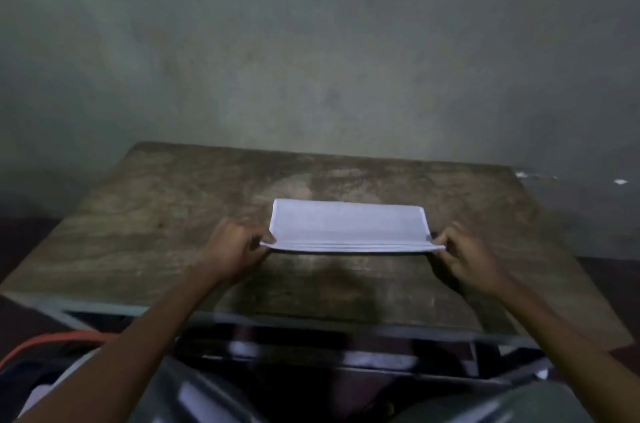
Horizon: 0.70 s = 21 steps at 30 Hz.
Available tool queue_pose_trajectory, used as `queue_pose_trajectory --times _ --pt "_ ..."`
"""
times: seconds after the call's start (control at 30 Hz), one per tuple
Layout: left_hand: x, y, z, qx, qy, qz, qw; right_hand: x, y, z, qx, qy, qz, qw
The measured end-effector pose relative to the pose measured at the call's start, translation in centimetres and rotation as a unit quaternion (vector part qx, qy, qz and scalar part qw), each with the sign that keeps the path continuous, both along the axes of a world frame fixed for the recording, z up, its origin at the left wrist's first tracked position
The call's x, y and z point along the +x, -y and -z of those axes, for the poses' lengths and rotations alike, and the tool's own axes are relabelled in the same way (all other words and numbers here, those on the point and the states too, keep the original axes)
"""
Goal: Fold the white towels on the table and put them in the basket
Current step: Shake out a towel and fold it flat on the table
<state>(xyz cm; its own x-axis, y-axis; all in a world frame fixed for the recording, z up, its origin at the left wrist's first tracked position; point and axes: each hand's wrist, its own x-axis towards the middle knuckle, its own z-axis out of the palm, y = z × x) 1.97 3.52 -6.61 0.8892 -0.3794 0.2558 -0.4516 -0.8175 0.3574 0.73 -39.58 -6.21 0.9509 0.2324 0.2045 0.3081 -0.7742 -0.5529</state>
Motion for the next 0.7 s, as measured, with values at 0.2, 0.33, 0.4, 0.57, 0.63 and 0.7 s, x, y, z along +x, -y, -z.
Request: queue_pose_trajectory --times 0.2,0.33,0.4,0.57,0.63,0.7 --pt "-4.0 -0.2 1.3 0.029 -0.024 0.003 0.999 -3.7 0.5 2.9 0.007 -0.038 -0.037 0.999" --pt "-5.0 1.3 -1.0 0.055 0.006 -0.011 0.998 -3.7 -0.9 1.2 -0.048 -0.001 0.004 0.999" --pt "-4.2 3.8 -1.6 0.035 0.050 -0.011 0.998 -2.9 -4.0 -0.1 -0.046 0.065 0.033 0.996" --pt "-0.2 12.1 0.5 0.089 0.023 -0.038 0.995 1.0 -13.0 1.0 -0.146 0.044 0.040 0.987" --pt "0.4 13.0 2.1 0.126 -0.029 -0.062 0.990 1.8 -13.6 2.9 -0.204 -0.028 0.032 0.978" --pt "0.5 12.3 3.5 0.158 -0.039 -0.076 0.984 1.9 -12.3 4.4 -0.230 -0.063 0.029 0.971"
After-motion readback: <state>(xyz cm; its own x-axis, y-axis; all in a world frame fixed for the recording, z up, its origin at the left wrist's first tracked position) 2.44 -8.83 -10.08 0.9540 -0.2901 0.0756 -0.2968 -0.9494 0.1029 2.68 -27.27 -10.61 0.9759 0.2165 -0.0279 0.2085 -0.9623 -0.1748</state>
